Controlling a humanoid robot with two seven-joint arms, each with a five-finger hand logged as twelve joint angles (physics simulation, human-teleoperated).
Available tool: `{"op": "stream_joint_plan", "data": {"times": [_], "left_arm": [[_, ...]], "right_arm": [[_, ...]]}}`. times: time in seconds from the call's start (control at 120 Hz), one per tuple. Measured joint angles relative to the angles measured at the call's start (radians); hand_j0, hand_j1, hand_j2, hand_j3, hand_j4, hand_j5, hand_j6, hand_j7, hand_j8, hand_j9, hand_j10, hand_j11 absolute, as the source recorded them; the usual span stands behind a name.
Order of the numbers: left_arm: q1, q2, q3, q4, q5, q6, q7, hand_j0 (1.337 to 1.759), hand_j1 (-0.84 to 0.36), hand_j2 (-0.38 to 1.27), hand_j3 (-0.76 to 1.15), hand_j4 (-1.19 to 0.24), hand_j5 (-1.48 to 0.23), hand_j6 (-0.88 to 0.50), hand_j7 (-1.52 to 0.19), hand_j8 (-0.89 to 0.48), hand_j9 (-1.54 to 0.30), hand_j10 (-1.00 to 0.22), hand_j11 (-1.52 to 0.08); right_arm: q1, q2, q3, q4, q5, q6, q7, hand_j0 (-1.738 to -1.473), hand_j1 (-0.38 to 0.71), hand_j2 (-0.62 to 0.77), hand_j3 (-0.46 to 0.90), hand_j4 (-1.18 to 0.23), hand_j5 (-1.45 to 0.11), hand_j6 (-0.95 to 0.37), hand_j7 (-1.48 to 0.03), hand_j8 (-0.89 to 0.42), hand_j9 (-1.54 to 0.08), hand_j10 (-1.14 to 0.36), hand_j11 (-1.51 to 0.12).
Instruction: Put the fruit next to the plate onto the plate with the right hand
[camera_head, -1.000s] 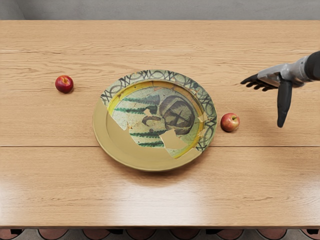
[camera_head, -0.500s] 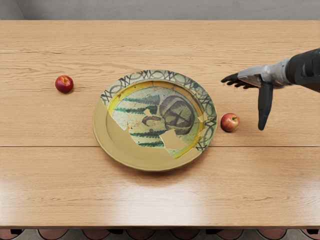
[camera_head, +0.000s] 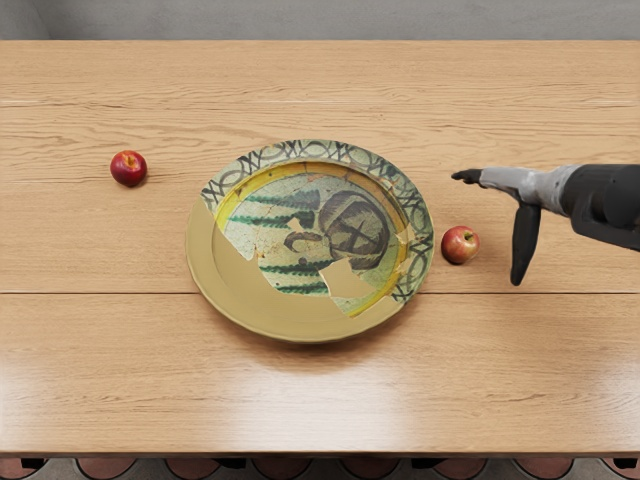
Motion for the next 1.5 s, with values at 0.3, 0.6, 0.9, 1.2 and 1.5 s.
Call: {"op": "stream_joint_plan", "data": {"times": [0.3, 0.6, 0.9, 1.2, 1.5], "left_arm": [[0.0, 0.0, 0.0, 0.0, 0.0, 0.0, 0.0, 1.658, 0.34, 0.0, 0.0, -0.01, -0.01, -0.01, -0.01, -0.01, -0.01, -0.01, -0.01], [0.0, 0.0, 0.0, 0.0, 0.0, 0.0, 0.0, 1.658, 0.34, 0.0, 0.0, -0.01, -0.01, -0.01, -0.01, -0.01, -0.01, -0.01, -0.01], [0.0, 0.0, 0.0, 0.0, 0.0, 0.0, 0.0, 1.658, 0.34, 0.0, 0.0, -0.01, -0.01, -0.01, -0.01, -0.01, -0.01, -0.01, -0.01], [0.0, 0.0, 0.0, 0.0, 0.0, 0.0, 0.0, 1.658, 0.34, 0.0, 0.0, -0.01, -0.01, -0.01, -0.01, -0.01, -0.01, -0.01, -0.01], [0.0, 0.0, 0.0, 0.0, 0.0, 0.0, 0.0, 1.658, 0.34, 0.0, 0.0, -0.01, -0.01, -0.01, -0.01, -0.01, -0.01, -0.01, -0.01]], "right_arm": [[-0.09, 0.063, 0.002, -0.032, -0.135, -0.17, 0.0, -1.658, -0.35, 0.0, 0.0, -0.01, 0.0, -0.01, 0.0, -0.01, 0.0, 0.0, 0.0], [-0.145, 0.127, 0.002, -0.068, -0.196, -0.245, 0.0, -1.658, -0.28, -0.01, 0.0, -0.06, -0.08, -0.06, -0.07, -0.06, -0.08, -0.06, -0.08], [-0.175, 0.176, 0.0, -0.073, -0.302, -0.254, 0.0, -1.658, -0.28, -0.01, 0.0, -0.07, -0.08, -0.07, -0.08, -0.07, -0.08, -0.07, -0.08], [-0.191, 0.19, -0.009, -0.082, -0.352, -0.25, 0.0, -1.658, -0.27, -0.01, 0.0, -0.07, -0.09, -0.07, -0.09, -0.07, -0.09, -0.07, -0.09], [-0.221, 0.2, 0.0, -0.092, -0.359, -0.273, 0.0, -1.658, -0.19, -0.02, 0.0, -0.14, -0.17, -0.14, -0.17, -0.14, -0.17, -0.13, -0.17]]}}
